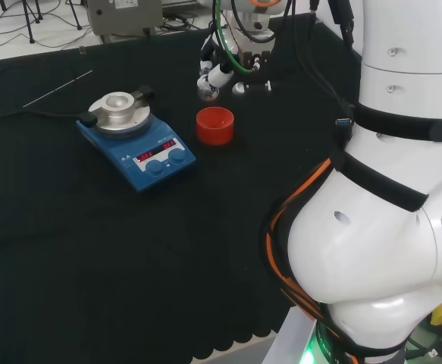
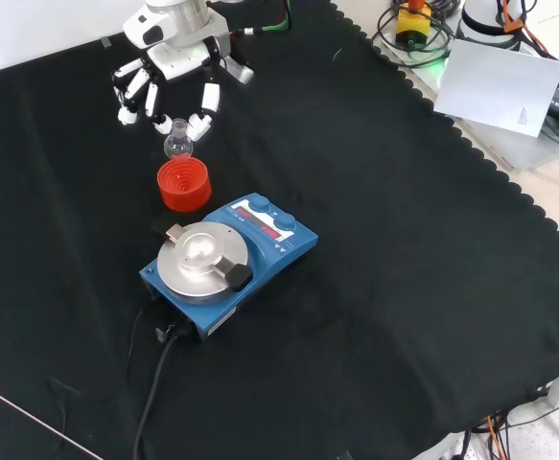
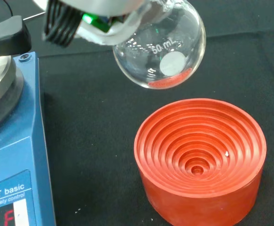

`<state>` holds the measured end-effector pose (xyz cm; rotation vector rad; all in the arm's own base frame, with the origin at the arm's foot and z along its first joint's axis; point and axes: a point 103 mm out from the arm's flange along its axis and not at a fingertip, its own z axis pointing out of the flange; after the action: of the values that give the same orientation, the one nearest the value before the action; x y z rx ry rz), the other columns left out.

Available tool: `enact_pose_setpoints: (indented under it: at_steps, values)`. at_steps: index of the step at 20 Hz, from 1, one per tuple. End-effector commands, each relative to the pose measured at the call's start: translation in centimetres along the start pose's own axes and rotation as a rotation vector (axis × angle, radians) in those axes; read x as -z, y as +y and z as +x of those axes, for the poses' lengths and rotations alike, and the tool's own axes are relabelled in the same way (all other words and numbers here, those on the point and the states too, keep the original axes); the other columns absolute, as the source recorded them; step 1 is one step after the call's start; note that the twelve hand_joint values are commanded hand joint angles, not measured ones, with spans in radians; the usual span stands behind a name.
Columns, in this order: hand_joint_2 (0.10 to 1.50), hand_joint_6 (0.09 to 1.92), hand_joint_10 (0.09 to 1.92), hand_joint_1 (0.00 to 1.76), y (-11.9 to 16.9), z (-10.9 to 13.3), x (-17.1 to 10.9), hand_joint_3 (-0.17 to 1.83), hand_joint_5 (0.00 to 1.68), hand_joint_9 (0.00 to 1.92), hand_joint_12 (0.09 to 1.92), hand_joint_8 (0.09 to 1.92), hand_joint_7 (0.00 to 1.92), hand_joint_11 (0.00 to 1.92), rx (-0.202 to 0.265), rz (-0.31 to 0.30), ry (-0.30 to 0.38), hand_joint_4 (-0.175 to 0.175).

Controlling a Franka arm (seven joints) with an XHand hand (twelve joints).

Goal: Place the round-bottom flask on the heater.

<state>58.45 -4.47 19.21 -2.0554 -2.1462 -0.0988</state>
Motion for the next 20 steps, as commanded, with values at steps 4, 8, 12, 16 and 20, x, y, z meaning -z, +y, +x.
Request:
enact_pose_setpoints:
  at_steps: [4, 8, 12, 16, 20]
  values:
    - [0.65, 0.97, 0.55, 1.09, 0.4, 1.1, 0.6, 0.80, 1.14, 0.57, 1.35, 0.54, 0.41, 0.06, 0.016, 0.015, -0.013, 0.175]
    - [0.65, 0.97, 0.55, 1.09, 0.8, 2.3, 1.2, 0.80, 1.14, 0.57, 1.35, 0.54, 0.41, 0.06, 0.045, 0.020, -0.015, 0.175]
    - [0.65, 0.97, 0.55, 1.10, 1.6, 4.5, 2.3, 0.80, 1.14, 0.57, 1.35, 0.54, 0.41, 0.06, 0.090, 0.019, -0.018, 0.175]
    - [0.64, 0.97, 0.55, 1.10, 2.5, 7.0, 3.2, 0.80, 1.14, 0.57, 1.35, 0.54, 0.42, 0.07, 0.138, 0.022, -0.021, 0.175]
    - [0.64, 0.97, 0.55, 1.10, 3.0, 8.7, 3.6, 0.81, 1.15, 0.57, 1.36, 0.54, 0.42, 0.11, 0.173, 0.028, -0.012, 0.175]
